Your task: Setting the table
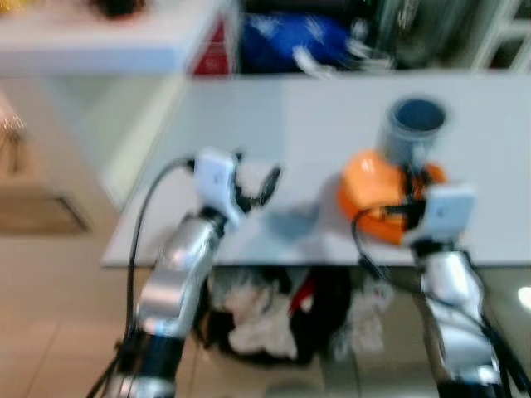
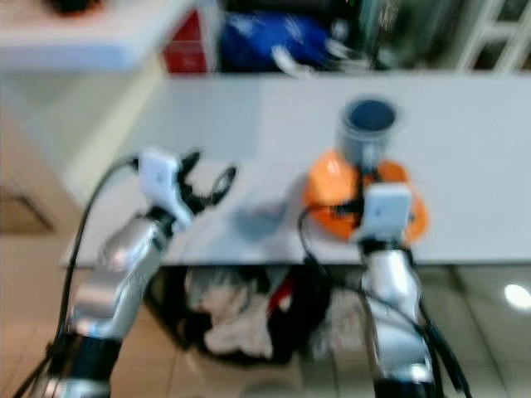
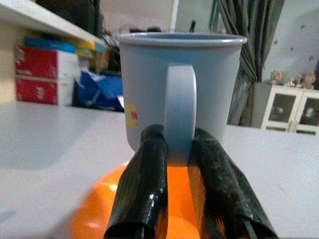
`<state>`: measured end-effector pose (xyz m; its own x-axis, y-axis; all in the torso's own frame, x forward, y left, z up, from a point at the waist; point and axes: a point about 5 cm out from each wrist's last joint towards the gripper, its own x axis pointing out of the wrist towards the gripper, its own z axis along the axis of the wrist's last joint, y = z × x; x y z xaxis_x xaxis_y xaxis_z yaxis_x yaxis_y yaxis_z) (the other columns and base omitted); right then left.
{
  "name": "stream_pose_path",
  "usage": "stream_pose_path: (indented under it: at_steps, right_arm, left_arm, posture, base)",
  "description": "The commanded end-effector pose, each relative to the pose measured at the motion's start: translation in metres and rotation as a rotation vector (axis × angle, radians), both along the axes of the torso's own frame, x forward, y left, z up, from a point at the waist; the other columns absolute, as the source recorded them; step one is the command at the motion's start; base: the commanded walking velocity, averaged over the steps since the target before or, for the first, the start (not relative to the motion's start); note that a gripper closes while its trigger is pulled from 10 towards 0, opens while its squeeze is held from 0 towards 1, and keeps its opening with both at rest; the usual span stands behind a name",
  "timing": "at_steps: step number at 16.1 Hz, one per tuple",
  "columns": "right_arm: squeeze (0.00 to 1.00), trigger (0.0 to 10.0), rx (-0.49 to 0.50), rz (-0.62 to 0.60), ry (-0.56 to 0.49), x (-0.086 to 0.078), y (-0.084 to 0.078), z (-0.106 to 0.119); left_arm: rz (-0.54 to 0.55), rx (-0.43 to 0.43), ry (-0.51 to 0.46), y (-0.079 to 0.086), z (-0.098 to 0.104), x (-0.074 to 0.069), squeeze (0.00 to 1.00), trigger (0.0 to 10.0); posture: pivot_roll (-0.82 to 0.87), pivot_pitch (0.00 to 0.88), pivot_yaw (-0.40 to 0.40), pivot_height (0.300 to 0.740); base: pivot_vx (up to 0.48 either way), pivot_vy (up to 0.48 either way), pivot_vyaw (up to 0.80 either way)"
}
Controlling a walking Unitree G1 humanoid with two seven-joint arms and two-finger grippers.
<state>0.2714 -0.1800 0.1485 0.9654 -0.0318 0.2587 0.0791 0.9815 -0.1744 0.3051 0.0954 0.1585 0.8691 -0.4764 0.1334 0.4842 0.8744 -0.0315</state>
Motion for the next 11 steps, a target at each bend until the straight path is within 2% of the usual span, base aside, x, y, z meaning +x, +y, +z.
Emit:
stream_pose_path:
  at_steps: [1,5,9,11]
  right_arm:
    - [0.00,0.0,-0.010,-0.027,-0.031,0.0006,-0.0068,0.0074]
    - [0.00,0.0,-0.011,-0.035,-0.024,0.0004,-0.0093,0.0054]
    - [0.00,0.0,-0.008,-0.043,-0.011,0.0004,-0.0113,0.0021]
    - [0.00,0.0,-0.007,-0.048,-0.002,0.0020,-0.0133,0.0006]
  left_arm:
    - [-0.045,0.003,-0.026,-0.0114,0.0061,-0.0034,0.00,10.0]
    - [-0.046,-0.008,-0.023,-0.0115,0.0069,-0.0029,0.00,10.0]
    - [-0.061,-0.010,-0.033,-0.0140,0.0097,-0.0054,0.00,10.0]
    - [-0.068,-0.020,-0.028,-0.0149,0.0097,-0.0060,0.00,10.0]
  posture:
    - [-0.06,0.015,0.054,0.740]
    - [-0.07,0.015,0.054,0.740]
    - [-0.07,0.018,0.054,0.740]
    - [-0.07,0.017,0.054,0.740]
  base:
    - [0.285,-0.382,0.00]
    - [0.281,-0.386,0.00]
    - [0.000,-0.420,0.00]
    - [0.300,-0.364,0.00]
